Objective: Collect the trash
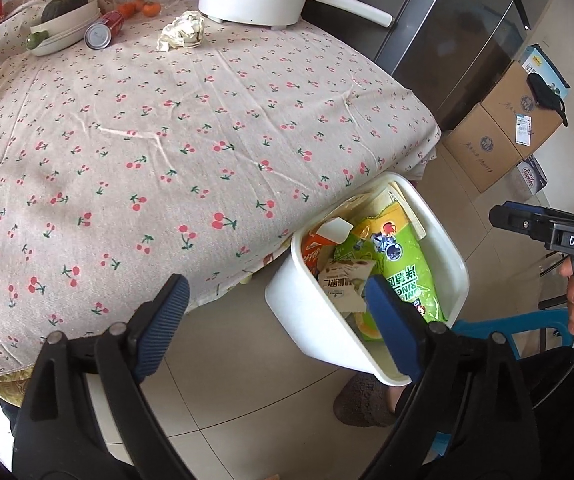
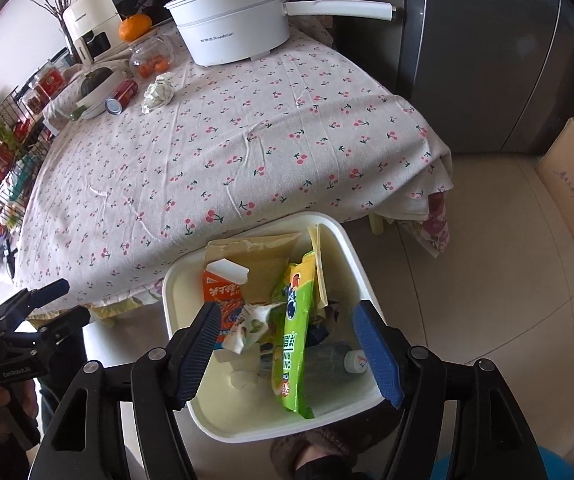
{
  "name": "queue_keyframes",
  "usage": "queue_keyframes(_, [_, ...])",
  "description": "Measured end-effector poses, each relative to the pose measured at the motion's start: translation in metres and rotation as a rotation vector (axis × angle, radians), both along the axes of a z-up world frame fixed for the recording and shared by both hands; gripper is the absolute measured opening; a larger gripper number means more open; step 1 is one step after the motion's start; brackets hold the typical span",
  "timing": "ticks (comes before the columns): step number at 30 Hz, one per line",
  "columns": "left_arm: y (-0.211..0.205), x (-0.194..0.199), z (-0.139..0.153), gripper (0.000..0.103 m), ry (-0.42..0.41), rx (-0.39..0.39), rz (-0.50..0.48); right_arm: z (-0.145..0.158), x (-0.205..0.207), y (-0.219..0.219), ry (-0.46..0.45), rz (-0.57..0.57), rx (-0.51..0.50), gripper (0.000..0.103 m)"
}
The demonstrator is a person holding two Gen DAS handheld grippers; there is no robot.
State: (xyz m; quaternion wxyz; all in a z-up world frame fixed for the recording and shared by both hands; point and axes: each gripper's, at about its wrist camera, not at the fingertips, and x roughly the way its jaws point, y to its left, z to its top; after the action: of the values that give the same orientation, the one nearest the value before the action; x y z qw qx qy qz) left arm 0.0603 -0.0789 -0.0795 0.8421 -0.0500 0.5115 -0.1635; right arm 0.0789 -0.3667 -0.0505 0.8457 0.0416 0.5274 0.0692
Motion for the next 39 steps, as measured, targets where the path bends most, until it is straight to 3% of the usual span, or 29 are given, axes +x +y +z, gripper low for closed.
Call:
queue_keyframes(10, [0.053, 0.043, 0.010, 0.095, -0.025, 0.082, 0.071, 0.003, 0.023, 0.021, -0.016, 0.010, -0.058, 0.080])
queue_keyframes(15, [0.084, 0.088, 0.020, 0.098, -0.056, 0.150, 0.119, 0.009, 0.064, 0.062, -0.029, 0.095, -0.150, 0.082])
queue_keyframes(21, [0.120, 0.160, 0.016, 0.099, -0.141, 0.251, 0.123, 0.009, 0.130, 0.120, -0.044, 0.169, -0.122, 0.084])
queue_keyframes(29, [0.162, 0.262, -0.002, 0.099, -0.158, 0.188, 0.190, -0.010, 0.230, 0.187, -0.106, 0.198, -0.010, 0.084])
queue_keyframes(36, [0.169, 0.322, -0.007, 0.098, -0.239, 0.106, 0.233, -0.024, 0.304, 0.215, -0.174, 0.173, 0.120, 0.084])
queue_keyframes(39, [0.165, 0.339, -0.012, 0.090, -0.257, 0.108, 0.244, -0.028, 0.327, 0.222, -0.202, 0.173, 0.171, 0.084])
